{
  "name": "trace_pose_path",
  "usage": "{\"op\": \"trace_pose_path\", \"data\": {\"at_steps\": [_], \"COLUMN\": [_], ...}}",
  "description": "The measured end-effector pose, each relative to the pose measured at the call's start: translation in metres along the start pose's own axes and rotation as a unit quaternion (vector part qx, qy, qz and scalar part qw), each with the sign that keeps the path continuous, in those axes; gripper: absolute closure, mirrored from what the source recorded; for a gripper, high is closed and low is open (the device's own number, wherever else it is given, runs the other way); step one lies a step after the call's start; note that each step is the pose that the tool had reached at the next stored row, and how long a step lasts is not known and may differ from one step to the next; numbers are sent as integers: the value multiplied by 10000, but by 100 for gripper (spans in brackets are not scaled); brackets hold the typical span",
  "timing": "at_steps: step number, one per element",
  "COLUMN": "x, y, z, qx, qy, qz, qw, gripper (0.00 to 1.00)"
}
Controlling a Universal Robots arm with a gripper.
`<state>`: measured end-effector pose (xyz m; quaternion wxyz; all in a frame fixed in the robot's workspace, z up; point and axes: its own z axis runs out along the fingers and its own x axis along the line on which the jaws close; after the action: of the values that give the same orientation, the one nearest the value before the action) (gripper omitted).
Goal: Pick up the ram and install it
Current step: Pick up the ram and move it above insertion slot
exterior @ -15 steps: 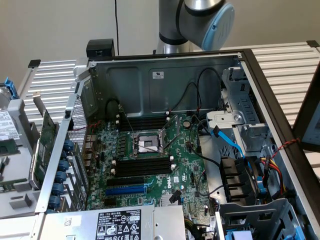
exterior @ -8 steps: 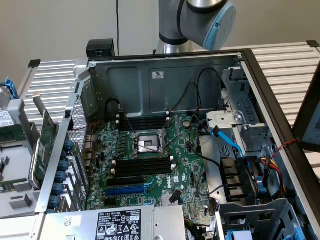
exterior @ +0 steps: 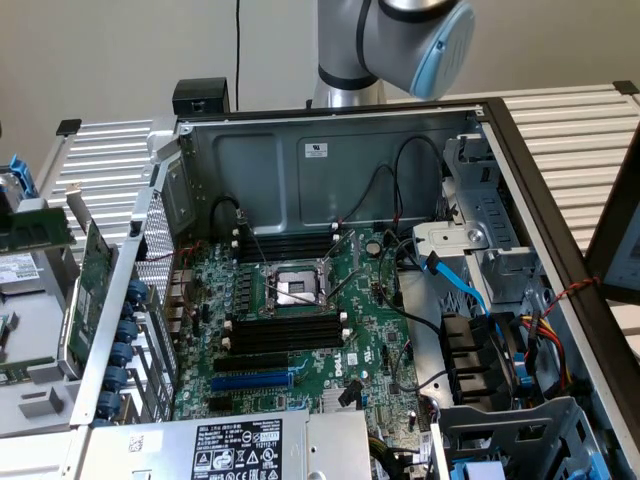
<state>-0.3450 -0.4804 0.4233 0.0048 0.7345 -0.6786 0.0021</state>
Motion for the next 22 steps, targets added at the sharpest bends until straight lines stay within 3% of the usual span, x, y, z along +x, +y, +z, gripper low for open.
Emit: {"op": "trace_pose_path", "data": {"at_steps": [4,22], "x": [24,37], "y": [-180,-992], "z": [-132,-135], "qx": [-1,-4], "qy": [-15,-11], "qz": [-2,-15], "qw": [10000,10000], "gripper": [87,87]}}
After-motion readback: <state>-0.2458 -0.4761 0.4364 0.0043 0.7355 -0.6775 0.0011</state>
